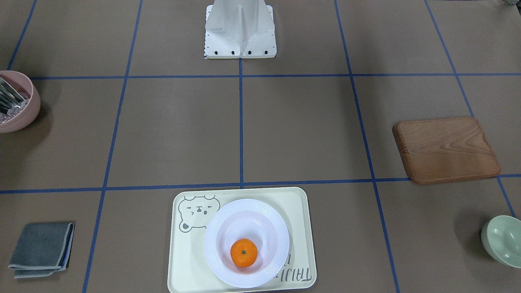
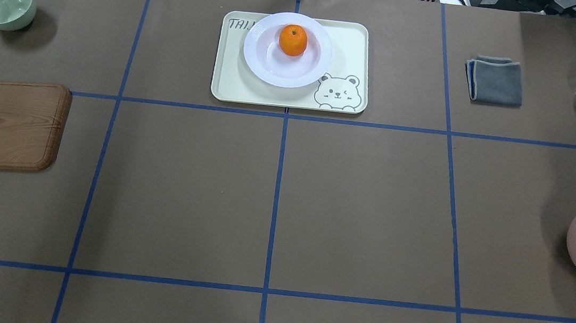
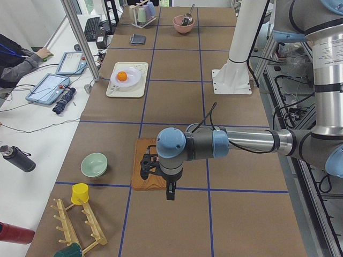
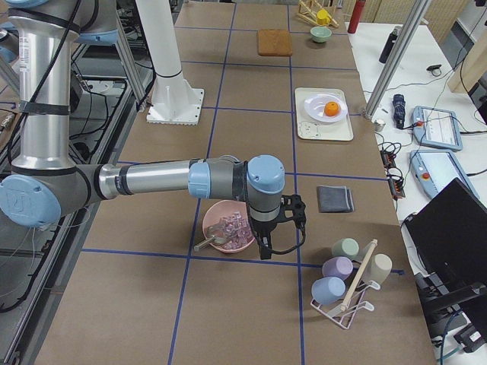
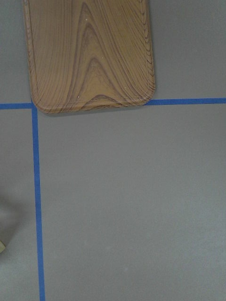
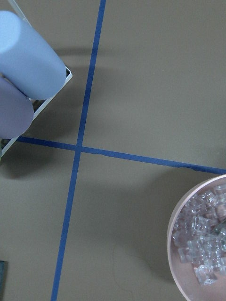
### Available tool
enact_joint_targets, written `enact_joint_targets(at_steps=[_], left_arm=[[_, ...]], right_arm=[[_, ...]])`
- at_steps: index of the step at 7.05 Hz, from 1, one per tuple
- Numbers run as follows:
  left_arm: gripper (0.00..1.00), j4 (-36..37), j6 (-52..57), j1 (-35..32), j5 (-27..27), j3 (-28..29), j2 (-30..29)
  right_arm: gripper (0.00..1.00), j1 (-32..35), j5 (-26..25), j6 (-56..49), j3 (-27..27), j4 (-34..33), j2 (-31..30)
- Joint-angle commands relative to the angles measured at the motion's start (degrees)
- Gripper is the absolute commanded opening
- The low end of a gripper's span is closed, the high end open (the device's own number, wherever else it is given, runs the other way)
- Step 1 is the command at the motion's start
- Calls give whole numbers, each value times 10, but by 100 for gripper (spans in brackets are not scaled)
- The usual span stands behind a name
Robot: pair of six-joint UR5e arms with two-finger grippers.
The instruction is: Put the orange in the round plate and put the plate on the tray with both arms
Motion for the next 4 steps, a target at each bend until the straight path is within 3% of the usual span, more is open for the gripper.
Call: enact_joint_targets(at_steps=[1, 4], left_arm=[[99, 0, 0, 0, -2, -1, 0], [99, 0, 0, 0, -3, 0, 0]], right_arm=[[100, 0, 8, 0, -1, 9, 0], [100, 0, 18, -1, -5, 35, 0]])
